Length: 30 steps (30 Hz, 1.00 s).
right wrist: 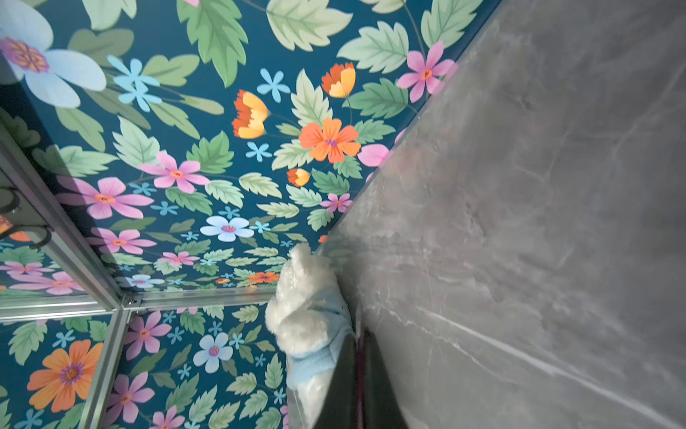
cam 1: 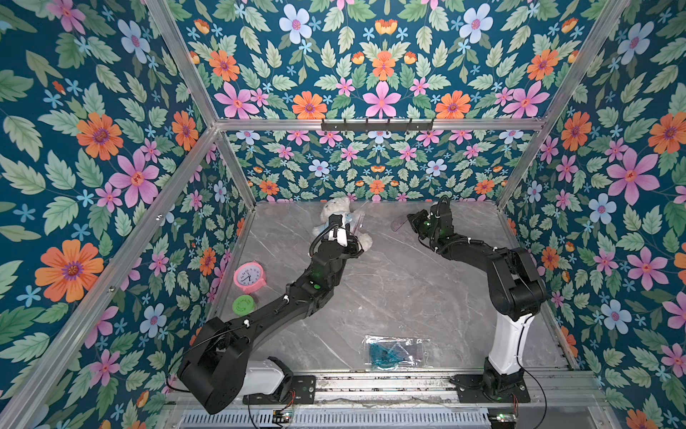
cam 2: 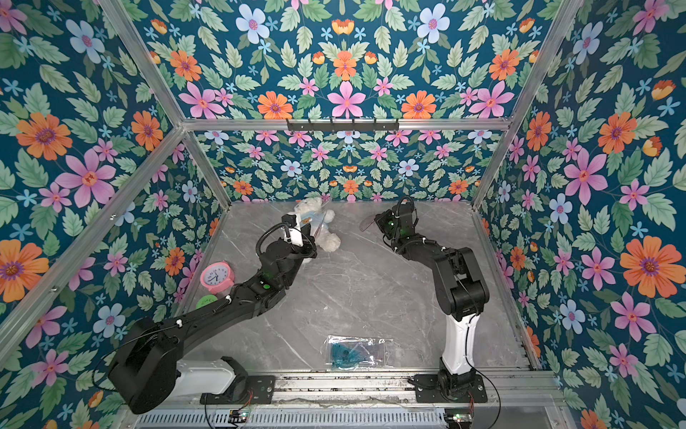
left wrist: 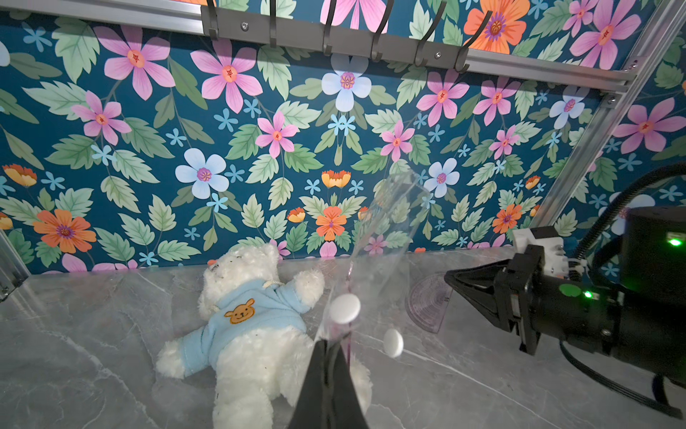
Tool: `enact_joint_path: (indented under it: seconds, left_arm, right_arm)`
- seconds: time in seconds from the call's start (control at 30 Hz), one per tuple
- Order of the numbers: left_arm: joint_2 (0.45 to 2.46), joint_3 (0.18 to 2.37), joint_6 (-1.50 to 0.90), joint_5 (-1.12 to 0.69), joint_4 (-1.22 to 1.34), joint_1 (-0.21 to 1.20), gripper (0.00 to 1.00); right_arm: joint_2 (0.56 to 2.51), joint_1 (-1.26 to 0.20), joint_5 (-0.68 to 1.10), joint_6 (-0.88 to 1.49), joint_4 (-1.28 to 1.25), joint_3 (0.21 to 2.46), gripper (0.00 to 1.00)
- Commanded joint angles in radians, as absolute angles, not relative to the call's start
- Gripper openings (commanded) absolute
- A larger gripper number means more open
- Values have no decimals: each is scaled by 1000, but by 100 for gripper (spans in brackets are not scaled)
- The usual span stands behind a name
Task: Open the ruler set and take out the ruler
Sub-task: Place the ruler at the center of the board.
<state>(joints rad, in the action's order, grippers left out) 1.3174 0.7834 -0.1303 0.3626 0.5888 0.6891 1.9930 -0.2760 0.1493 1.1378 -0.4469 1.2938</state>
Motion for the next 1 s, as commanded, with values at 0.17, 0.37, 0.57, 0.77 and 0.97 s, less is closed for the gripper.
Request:
enact_joint_path:
  seconds: [0.17, 0.37, 0.57, 0.77, 0.97]
  left_arm:
    - [1293, 790, -131, 343, 596, 689, 0]
    - [1292, 794, -137, 336, 600, 689, 0]
    - [1281, 794, -138, 333, 593, 690, 0]
    - [1265, 801, -140, 338, 566, 690, 0]
    - [1280, 808, -153, 335, 555, 690, 0]
  right_arm:
    - [2115, -243, 195, 1127, -388, 1398, 3]
    - [2156, -241, 224, 1097, -355, 1413, 4]
    - [2221, -215, 277, 1115, -368, 1442, 5]
    - [2241, -206, 288, 1114, -346, 1453, 11]
    - [2241, -206, 311, 1119, -342, 1437, 38]
